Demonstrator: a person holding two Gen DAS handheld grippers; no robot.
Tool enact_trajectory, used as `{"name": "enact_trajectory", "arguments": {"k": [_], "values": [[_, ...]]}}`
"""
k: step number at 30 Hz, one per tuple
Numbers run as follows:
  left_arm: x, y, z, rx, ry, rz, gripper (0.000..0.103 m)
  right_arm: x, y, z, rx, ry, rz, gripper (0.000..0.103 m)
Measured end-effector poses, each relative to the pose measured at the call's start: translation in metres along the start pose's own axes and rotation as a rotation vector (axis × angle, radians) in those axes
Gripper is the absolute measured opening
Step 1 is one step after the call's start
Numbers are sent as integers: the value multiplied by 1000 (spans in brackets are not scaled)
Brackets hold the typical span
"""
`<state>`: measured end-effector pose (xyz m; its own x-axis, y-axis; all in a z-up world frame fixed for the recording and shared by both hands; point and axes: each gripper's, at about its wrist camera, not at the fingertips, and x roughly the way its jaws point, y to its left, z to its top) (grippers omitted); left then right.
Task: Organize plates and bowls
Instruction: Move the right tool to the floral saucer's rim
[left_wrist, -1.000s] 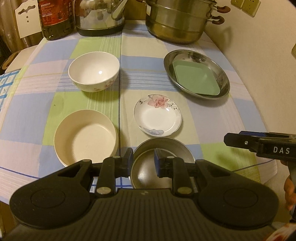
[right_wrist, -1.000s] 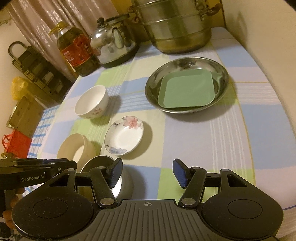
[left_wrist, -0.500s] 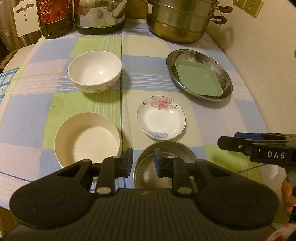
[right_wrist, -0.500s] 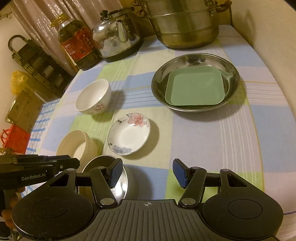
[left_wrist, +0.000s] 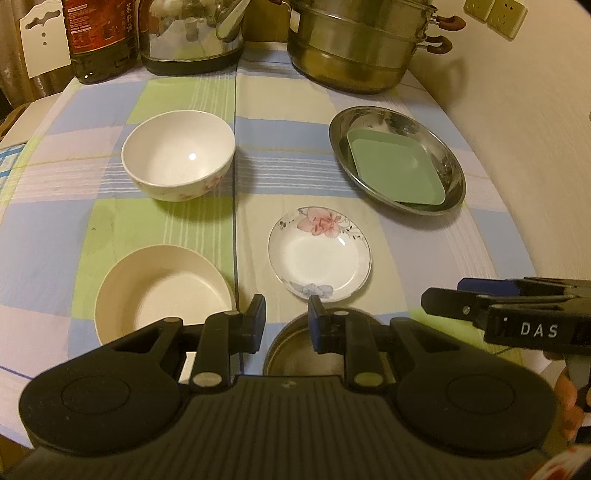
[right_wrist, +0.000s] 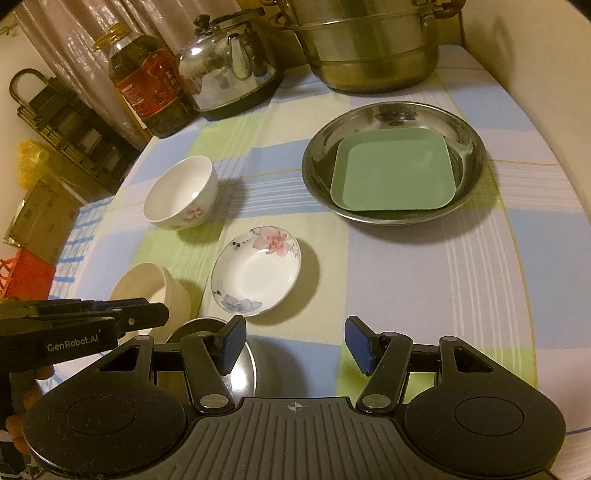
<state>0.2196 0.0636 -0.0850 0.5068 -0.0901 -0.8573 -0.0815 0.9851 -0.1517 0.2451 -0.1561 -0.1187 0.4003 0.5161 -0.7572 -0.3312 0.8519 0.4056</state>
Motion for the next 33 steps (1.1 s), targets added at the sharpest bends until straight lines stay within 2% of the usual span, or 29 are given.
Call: {"name": "enact_trajectory", "arguments": {"k": [9,13,27,33], "values": [[19,4,11,-11,5,-9,21,15,1,5,-47,-38,-1,58],[31,6,19,-17,16,-10,21,28,3,11,-71,-41,-1,45],[66,13,37,-17,77,-3,21,75,0,31,-94,-27,-23,34],[74,14,41,-5,90,-2,21,95,0,38,-97,-21,-26,20]]}}
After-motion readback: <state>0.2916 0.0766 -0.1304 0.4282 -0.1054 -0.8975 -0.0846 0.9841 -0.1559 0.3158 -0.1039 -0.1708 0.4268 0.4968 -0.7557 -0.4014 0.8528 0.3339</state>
